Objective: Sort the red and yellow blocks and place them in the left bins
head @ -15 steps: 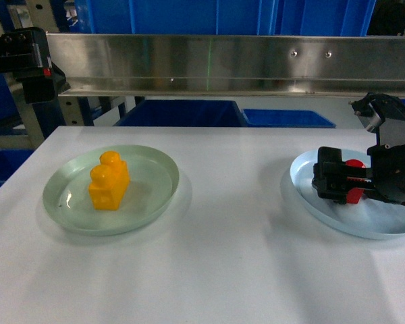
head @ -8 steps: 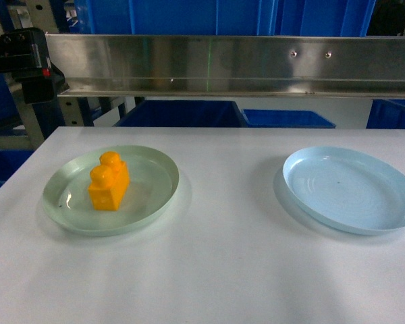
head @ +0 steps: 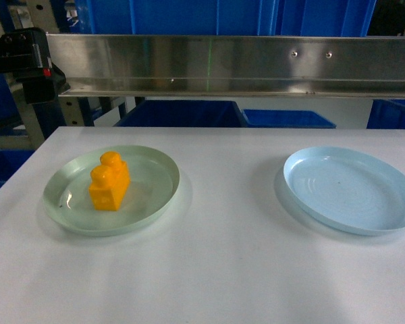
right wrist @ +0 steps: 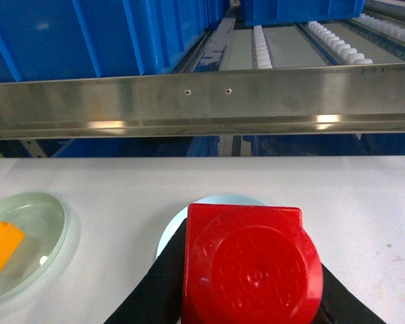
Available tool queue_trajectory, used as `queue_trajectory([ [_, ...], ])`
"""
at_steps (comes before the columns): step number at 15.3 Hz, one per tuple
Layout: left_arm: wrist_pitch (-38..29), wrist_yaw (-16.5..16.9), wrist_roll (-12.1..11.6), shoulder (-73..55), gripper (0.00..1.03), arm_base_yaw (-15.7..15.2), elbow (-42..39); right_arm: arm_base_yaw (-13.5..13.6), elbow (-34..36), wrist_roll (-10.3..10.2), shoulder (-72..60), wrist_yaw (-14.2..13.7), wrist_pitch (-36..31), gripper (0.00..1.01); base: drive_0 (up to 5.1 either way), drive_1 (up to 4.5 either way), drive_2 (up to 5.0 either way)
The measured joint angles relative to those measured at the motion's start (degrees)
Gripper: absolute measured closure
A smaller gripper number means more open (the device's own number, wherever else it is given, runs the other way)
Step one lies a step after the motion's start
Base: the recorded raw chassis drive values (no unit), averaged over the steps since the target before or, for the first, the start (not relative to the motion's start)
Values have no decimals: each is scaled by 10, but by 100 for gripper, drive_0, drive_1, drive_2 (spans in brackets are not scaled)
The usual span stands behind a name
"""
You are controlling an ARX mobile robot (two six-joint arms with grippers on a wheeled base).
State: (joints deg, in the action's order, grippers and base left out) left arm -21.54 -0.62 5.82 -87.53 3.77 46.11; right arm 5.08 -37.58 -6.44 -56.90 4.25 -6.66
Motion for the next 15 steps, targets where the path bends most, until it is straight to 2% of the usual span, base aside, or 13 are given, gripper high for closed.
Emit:
queue_trajectory([
  [8, 0, 0, 0, 0, 5, 0, 0, -18, -2, -3, -12, 11, 13, 73, 0, 0, 0],
  [15, 0, 0, 0, 0, 5, 0, 0, -21, -2, -5, -12, 13, 15, 73, 0, 0, 0],
])
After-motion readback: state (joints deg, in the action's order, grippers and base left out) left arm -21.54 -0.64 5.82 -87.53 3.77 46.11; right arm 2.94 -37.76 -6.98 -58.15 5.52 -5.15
